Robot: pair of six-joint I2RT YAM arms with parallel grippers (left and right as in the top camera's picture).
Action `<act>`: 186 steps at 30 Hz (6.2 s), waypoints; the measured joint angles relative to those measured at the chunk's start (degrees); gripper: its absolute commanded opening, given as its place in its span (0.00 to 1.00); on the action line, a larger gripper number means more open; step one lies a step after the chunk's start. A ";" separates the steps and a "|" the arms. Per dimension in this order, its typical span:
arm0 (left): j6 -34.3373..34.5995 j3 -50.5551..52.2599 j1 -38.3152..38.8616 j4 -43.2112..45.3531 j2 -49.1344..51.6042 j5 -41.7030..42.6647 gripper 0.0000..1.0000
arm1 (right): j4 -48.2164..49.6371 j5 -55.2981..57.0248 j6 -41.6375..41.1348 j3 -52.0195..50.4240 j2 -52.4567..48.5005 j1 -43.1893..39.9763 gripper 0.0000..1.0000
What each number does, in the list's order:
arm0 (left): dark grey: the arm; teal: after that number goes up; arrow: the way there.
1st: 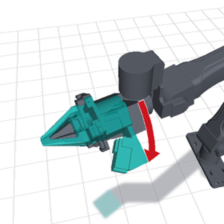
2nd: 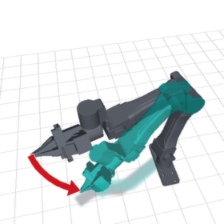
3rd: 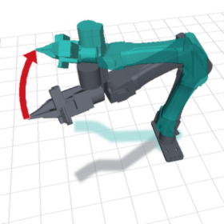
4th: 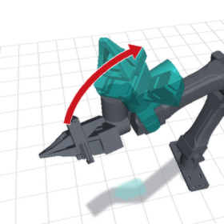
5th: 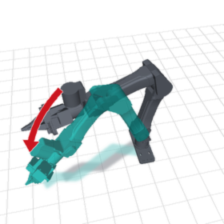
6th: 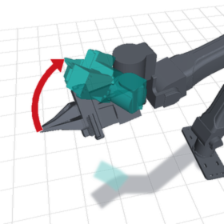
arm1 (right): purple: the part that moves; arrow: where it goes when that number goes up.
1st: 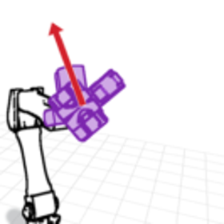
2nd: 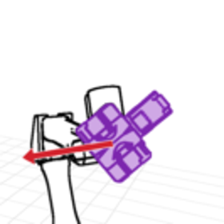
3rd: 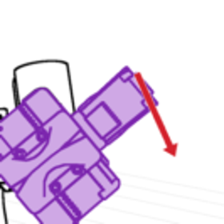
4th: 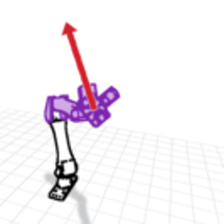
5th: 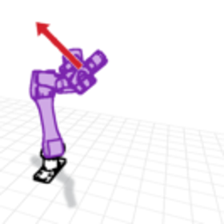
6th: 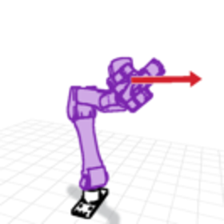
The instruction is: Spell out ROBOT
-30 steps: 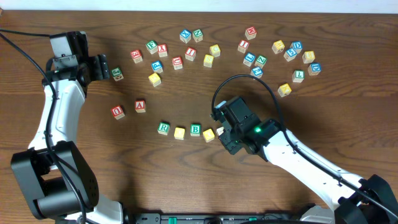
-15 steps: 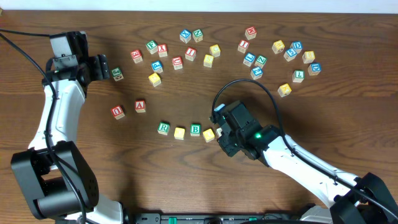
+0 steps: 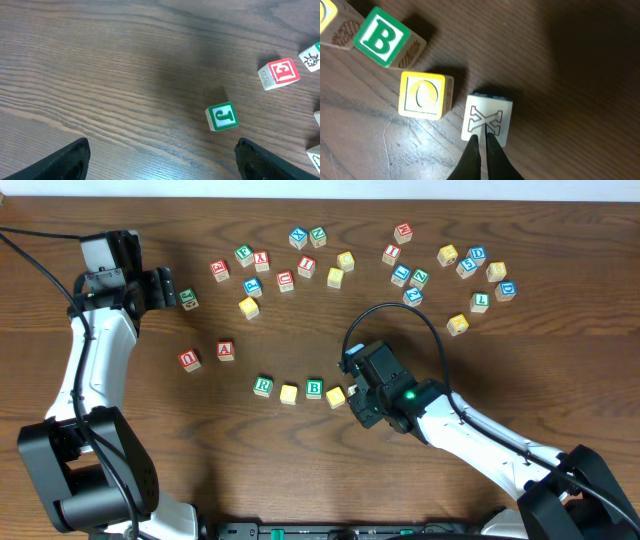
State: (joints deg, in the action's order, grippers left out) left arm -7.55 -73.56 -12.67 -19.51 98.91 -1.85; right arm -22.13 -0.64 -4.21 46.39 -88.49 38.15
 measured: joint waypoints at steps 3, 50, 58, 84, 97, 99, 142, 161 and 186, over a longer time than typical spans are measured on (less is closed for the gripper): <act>0.00 0.00 0.00 0.00 0.00 0.00 0.91 | 0.02 0.02 -0.59 0.00 0.00 0.00 0.01; 0.00 0.00 0.00 0.02 0.00 0.00 0.91 | -0.74 0.22 -0.31 3.65 -1.46 0.00 0.01; 0.00 0.00 0.00 0.00 0.00 0.00 0.91 | 0.68 0.22 -0.31 3.67 -2.49 0.00 0.01; 0.00 0.00 0.00 0.00 0.00 0.00 0.91 | -0.81 0.15 -0.31 4.46 -5.62 0.02 0.01; 0.00 0.00 0.00 0.00 0.00 0.00 0.91 | -0.48 0.13 -0.28 3.82 -5.29 0.04 0.01; 0.00 0.00 0.00 0.00 0.00 0.00 0.91 | -0.48 0.07 -0.28 3.67 -5.18 0.07 0.01; 0.00 0.00 0.00 0.02 0.00 0.00 0.91 | -0.81 7.19 -19.54 6.62 -8.04 2.05 0.01; 0.00 0.00 0.00 0.00 0.00 0.00 0.91 | 1.95 8.46 -23.52 6.58 -7.89 2.05 0.01; 0.00 0.00 0.00 0.02 0.00 0.00 0.91 | 3.30 7.04 -24.09 6.60 -7.89 2.86 0.01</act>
State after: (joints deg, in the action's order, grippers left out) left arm -7.55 -73.56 -12.67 -19.49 98.91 -1.85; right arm -18.83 6.39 -28.29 52.99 -96.38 41.01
